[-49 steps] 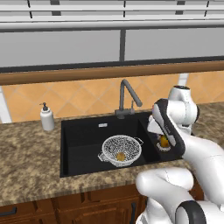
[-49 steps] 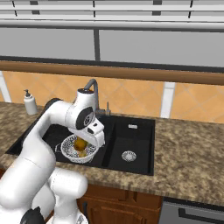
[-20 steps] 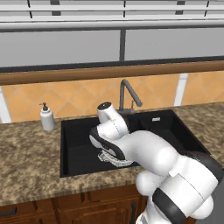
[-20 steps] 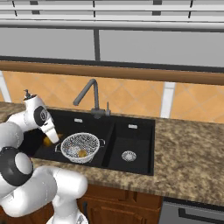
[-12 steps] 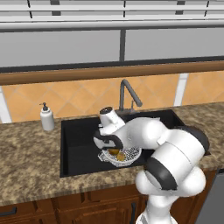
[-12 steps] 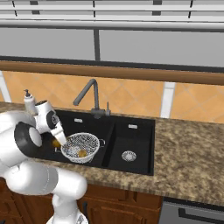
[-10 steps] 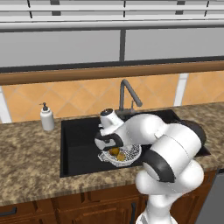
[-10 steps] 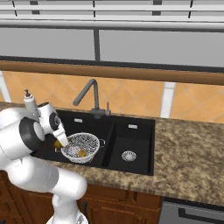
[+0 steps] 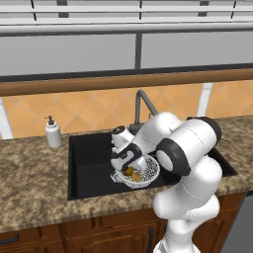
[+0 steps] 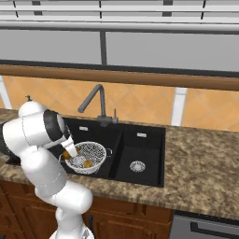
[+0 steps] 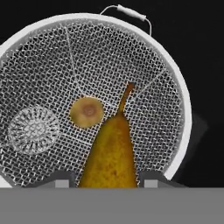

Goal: Put the colander in the sink, put the kiwi, pear in the colander, and turn on the sink faucet and pour water over the colander.

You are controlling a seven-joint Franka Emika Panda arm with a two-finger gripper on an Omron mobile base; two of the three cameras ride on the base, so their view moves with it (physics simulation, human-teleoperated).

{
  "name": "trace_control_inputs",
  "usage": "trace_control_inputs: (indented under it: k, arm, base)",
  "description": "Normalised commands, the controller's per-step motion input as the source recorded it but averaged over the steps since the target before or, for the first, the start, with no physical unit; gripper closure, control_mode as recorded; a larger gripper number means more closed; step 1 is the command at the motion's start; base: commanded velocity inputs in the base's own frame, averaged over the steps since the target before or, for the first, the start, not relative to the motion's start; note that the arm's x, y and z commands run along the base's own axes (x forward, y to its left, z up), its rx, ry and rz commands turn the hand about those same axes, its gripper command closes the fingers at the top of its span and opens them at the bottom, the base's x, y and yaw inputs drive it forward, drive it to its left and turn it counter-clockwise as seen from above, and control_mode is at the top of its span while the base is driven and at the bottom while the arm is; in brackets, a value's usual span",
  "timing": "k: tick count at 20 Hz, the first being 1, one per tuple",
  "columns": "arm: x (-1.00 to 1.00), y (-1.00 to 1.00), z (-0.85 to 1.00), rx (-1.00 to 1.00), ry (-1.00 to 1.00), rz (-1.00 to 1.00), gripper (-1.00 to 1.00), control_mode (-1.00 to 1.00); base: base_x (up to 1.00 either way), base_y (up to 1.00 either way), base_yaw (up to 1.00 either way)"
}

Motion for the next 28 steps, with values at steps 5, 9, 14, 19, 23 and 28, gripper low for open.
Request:
trace_control_inputs:
  k: [5,9,14,19,23,28]
  arm:
    - [0.37,0.00,-0.40,-0.03,0.00,-0.01,1.00,-1.00]
    - [0.06,0.00,-0.49,-0.03,0.00,0.00,1.00,-1.00]
    - [0.09,0.00,-0.20,-0.01,0.00,0.00,1.00,-1.00]
    - [0.00,0.00,0.00,0.00,0.00,0.00,-1.00,-1.00]
    - [0.00,0.00,0.00,0.00,0.00,0.00,-1.00,-1.00]
    - [0.00,0.00,0.34,0.00,0.00,0.00,-1.00,-1.00]
  base:
    - [0.00,0.00,0.00]
    - [0.00,0.00,0.00]
    - [0.00,0.00,0.00]
    - [0.00,0.00,0.00]
    - [0.00,0.00,0.00]
    - [0.00,0.00,0.00]
